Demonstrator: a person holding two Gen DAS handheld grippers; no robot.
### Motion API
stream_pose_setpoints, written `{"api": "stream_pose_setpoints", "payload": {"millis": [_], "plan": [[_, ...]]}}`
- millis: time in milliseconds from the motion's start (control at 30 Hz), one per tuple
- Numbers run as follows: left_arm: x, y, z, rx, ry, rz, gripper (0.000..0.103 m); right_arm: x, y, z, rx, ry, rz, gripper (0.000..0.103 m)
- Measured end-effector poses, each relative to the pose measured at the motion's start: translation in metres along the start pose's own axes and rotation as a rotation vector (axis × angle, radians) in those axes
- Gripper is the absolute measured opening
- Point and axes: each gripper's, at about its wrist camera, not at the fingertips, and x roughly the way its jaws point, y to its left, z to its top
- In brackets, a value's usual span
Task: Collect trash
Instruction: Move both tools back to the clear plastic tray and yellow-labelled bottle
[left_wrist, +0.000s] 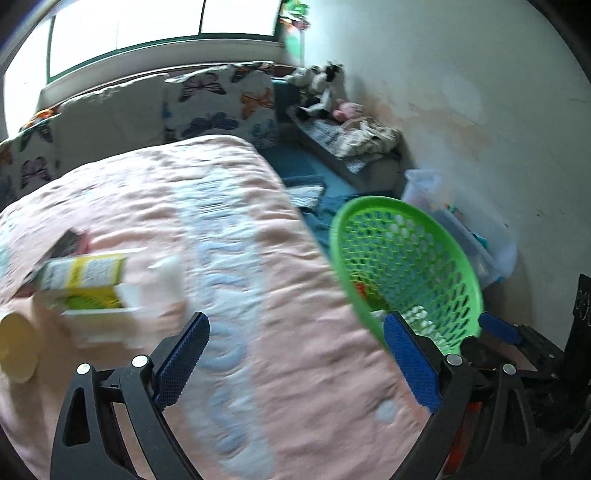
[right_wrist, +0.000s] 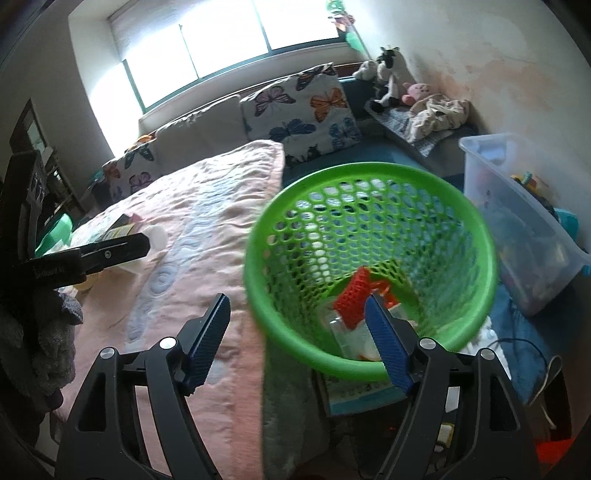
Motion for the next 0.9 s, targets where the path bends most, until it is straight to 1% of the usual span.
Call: {"api": "stream_pose_setpoints", "payload": {"millis": [167, 367, 600, 900], "plan": [[-0.016, 0.035, -0.011, -0.059, -0.018, 0.074, 0.092, 0.011, 0.021, 0.004, -0.033, 0.019, 0.035, 0.076], [-0.030, 0.079, -0.023, -0.144, -0.023, 0.143, 0.092, 0.028, 0.051, 0.011, -0.086, 0.039, 0.084, 0.076], [-0.054, 0.122, -0.036, -0.225, -0.043, 0.199, 0.092, 0.046, 0.089, 0.019, -0.141, 0.056, 0.144, 0.077], [-0.085, 0.163, -0.056, -0.299, -0.063, 0.261, 0.092, 0.073, 0.135, 0.024, -0.178, 0.100, 0.232, 0.078]]}}
